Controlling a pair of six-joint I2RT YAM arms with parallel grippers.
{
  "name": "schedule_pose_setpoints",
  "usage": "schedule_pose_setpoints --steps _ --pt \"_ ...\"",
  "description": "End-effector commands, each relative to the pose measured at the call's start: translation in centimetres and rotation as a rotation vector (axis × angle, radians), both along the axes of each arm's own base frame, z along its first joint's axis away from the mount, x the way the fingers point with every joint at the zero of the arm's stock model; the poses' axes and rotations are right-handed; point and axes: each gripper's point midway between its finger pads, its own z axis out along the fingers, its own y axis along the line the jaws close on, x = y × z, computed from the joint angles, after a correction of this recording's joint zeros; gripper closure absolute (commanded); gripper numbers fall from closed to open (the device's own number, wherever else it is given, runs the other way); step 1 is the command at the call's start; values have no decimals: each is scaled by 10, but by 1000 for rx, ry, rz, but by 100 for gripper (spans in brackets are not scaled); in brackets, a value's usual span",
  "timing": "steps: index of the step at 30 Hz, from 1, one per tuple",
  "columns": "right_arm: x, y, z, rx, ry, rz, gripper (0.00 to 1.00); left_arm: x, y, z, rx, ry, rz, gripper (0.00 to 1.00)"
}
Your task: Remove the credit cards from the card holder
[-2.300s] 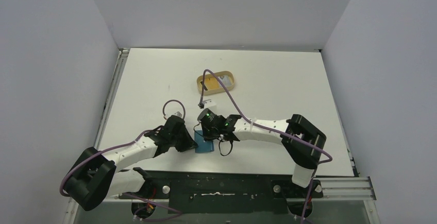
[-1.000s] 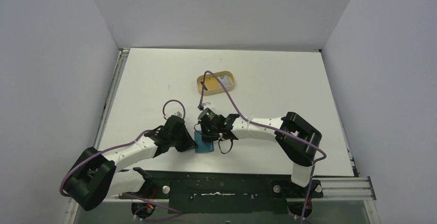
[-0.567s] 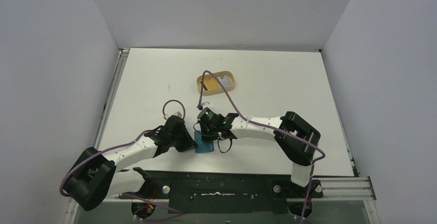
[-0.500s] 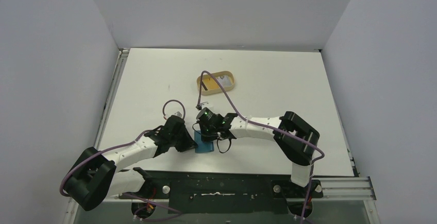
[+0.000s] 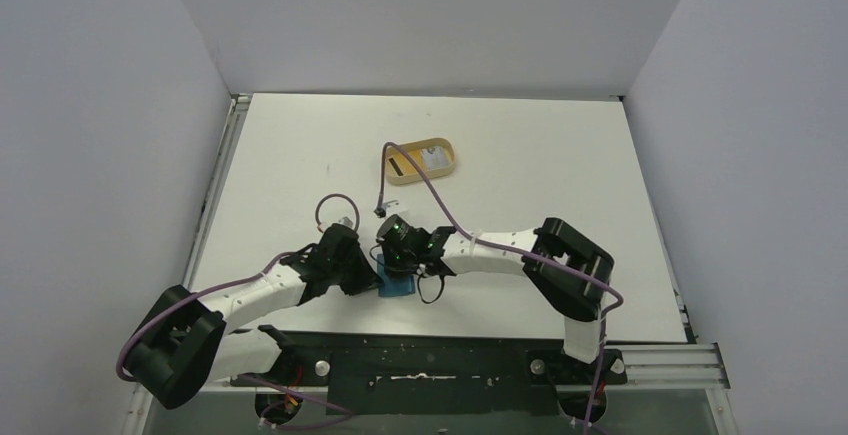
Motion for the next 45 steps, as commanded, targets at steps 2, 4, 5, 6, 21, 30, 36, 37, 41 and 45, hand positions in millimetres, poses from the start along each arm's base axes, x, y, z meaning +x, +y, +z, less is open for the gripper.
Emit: schedule_pose_setpoints --steps 2,4,5,6,21,30,36,37,41,45 --pt "-28 -23 -32 -91 63 24 100 3 13 -1 71 6 22 100" --pt "-27 -20 -28 -70 53 23 100 5 12 2 73 -2 20 100" --pt "-26 -18 -24 -55 47 21 100 6 12 3 74 -3 20 100" --pt "-20 -17 -21 -51 24 3 100 7 12 4 74 -5 19 100" --pt "36 8 45 215 -74 -32 53 10 14 9 90 -18 9 100" --pt "67 -14 95 229 -171 -84 52 13 14 12 104 -24 8 100" --pt "30 -45 67 105 -101 -20 55 16 12 15 106 -24 5 100" --pt "26 -48 65 92 -98 -14 55 17 12 15 106 -22 6 100" --pt "18 -64 63 90 -101 -37 55 28 10 19 116 -43 27 100" --pt "21 -80 70 92 -116 -57 53 43 1 22 124 -48 19 100"
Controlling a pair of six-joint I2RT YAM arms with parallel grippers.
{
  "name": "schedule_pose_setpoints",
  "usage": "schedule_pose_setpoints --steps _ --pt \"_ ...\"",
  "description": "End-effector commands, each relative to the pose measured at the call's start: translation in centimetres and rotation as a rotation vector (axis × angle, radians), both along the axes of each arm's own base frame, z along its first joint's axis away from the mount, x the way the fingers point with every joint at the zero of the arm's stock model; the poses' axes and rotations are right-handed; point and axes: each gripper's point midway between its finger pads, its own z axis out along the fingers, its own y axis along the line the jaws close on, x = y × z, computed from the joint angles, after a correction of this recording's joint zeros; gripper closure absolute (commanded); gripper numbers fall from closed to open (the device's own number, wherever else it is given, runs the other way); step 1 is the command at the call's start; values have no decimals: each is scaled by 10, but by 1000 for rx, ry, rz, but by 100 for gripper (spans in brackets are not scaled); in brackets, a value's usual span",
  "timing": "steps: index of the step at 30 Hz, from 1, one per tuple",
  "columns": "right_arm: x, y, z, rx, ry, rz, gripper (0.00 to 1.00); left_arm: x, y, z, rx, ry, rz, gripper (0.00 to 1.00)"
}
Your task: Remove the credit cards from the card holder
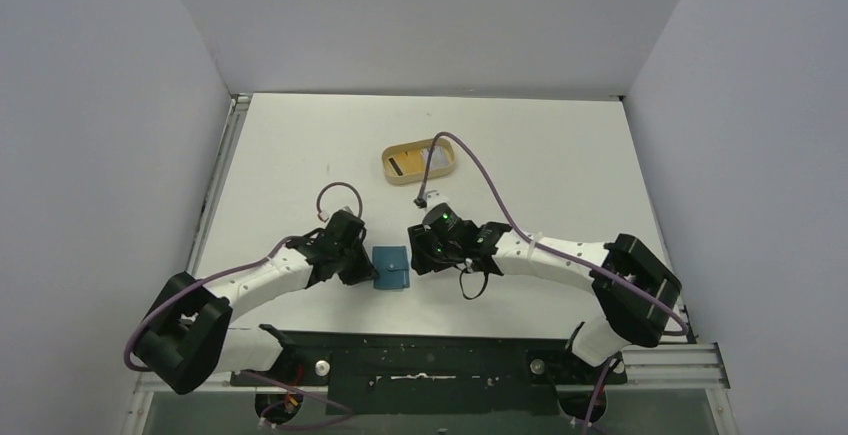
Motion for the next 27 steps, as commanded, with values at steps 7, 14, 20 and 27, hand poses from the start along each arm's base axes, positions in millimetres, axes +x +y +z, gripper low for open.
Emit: schedule_pose_setpoints --steps 7,14,20,27 --pt "25 -35 43 51 -100 -54 53 63 -39 23 -31 -77 -5 94" --pt "40 -62 59 63 -126 -89 52 89 -65 32 -71 -77 -32 38" --pt "49 -76 73 98 -147 -102 52 111 -58 59 -63 -138 -39 23" --pt "55 -88 68 134 -129 -122 21 133 -22 119 -91 -303 -86 3"
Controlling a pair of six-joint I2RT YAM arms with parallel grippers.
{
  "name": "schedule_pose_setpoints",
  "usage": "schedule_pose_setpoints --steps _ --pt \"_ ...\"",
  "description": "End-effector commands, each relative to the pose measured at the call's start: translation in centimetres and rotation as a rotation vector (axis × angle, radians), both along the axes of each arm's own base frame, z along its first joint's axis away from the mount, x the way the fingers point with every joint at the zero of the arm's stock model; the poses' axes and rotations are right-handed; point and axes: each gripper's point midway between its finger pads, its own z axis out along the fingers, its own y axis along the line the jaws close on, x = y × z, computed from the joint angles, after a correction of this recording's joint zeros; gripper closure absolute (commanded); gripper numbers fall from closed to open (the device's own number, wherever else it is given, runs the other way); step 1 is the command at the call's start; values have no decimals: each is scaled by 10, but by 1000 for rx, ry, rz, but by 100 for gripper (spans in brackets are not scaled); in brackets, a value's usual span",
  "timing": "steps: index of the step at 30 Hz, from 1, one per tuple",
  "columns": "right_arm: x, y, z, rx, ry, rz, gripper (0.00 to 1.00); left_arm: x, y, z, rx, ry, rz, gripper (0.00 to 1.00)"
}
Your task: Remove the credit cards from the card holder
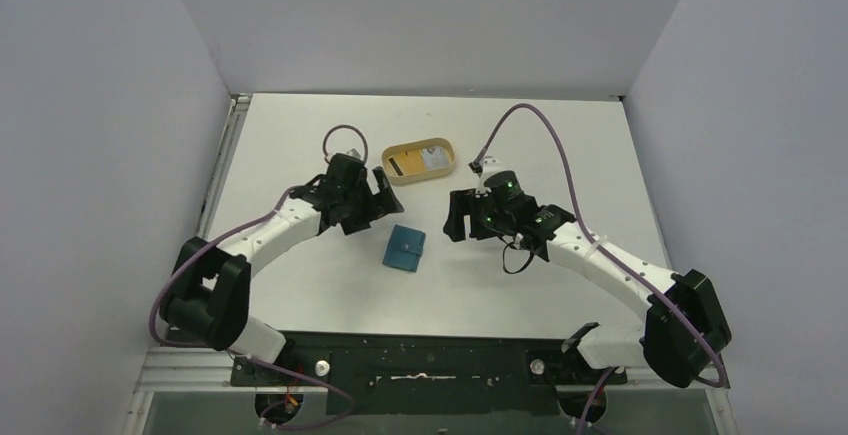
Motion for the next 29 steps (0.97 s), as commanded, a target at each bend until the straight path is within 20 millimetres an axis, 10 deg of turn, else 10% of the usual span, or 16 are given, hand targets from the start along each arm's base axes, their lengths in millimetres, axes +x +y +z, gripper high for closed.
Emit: schedule_pose_setpoints --steps 1,4,13,29 --pt "4 0 9 70 -28 18 14 21 17 68 -60 -187 -84 3" --pt "10 -3 14 80 -46 -11 0 24 43 88 -82 -267 -116 3" --pt "35 -29 19 7 -63 -135 0 16 138 134 17 -488 -28 3" --pt "55 -41 36 33 -139 -185 0 2 160 150 140 -581 10 3"
